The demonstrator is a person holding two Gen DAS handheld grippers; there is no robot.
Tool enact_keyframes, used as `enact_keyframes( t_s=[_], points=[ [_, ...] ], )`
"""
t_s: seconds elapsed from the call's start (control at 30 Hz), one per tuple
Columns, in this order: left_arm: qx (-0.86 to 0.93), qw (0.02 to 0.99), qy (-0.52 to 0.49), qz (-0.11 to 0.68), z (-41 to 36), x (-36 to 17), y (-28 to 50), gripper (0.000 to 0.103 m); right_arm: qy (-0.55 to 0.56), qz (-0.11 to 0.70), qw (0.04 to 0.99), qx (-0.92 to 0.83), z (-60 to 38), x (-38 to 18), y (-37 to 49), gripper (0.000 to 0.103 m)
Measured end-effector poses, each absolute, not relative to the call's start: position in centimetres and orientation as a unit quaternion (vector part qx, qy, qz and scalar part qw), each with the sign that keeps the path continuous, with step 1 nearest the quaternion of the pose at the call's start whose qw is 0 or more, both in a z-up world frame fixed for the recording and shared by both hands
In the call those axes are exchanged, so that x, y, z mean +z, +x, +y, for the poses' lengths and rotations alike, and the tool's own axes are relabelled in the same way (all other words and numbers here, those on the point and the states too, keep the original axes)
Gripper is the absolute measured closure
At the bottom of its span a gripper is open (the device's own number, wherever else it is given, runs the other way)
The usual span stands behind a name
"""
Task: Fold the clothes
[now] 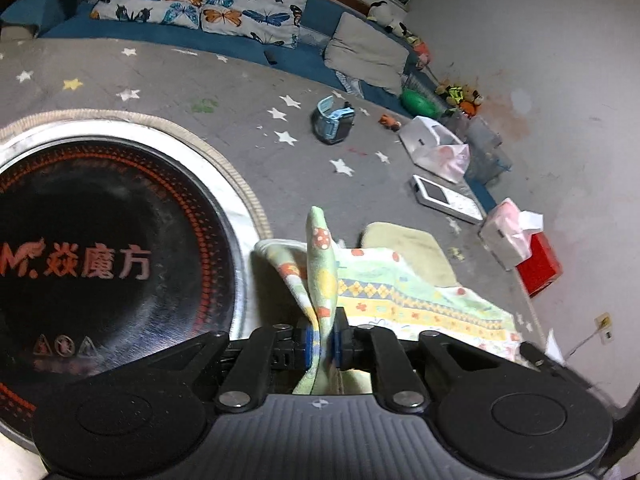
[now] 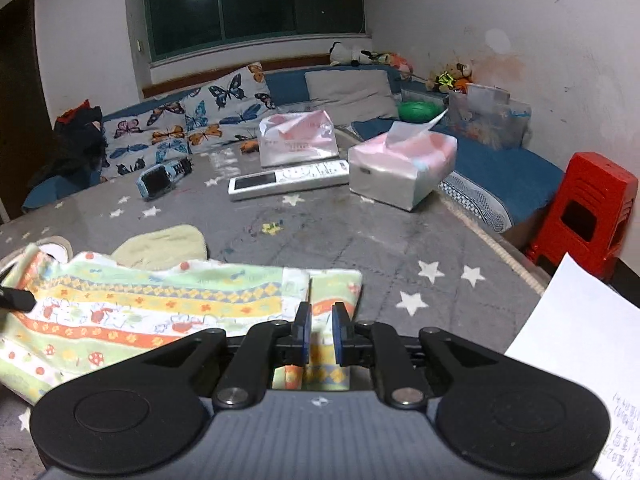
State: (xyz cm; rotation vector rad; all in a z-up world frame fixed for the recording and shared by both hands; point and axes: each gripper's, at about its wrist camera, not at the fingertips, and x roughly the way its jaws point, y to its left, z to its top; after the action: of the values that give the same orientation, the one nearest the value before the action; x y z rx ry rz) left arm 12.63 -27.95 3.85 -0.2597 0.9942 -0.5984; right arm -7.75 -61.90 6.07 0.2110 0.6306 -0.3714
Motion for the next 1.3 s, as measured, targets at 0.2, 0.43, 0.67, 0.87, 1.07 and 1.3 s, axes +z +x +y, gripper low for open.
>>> enact_keyframes(
  t_s=[0.2, 0.43, 0.67, 0.87, 1.07, 1.3],
  points=[
    [-0.272, 0.838, -0.098, 0.463, -27.8, 4.2, 12.7, 0.068, 0.105, 0.306, 0.934, -0.149, -61.3, 6.7, -5.3, 0.092],
    [-0.251, 0.855, -0.086, 0.446, -26.8, 5.1, 13.4, 0.062, 0.115, 0.323, 0.932, -0.119, -60.1, 5.3, -1.3, 0.092],
    [-0.284, 0.857, -0.077, 0.422, -28.8, 6.3, 13.4, 0.069, 0.112, 0.330, 0.930, -0.121, -59.9, 4.2, 0.6, 0.090],
    [-0.328, 0.844, -0.073, 0.418, -32.3, 6.4, 13.4, 0.076, 0.109, 0.319, 0.934, -0.117, -59.6, 5.0, 0.3, 0.083],
    [-0.336, 0.835, -0.055, 0.432, -35.4, 4.8, 14.2, 0.078, 0.113, 0.323, 0.934, -0.102, -59.1, 5.0, 0.1, 0.077],
    [-0.321, 0.833, -0.056, 0.447, -35.1, 3.3, 14.5, 0.078, 0.103, 0.322, 0.937, -0.089, -58.2, 5.7, -1.4, 0.069]
  ],
)
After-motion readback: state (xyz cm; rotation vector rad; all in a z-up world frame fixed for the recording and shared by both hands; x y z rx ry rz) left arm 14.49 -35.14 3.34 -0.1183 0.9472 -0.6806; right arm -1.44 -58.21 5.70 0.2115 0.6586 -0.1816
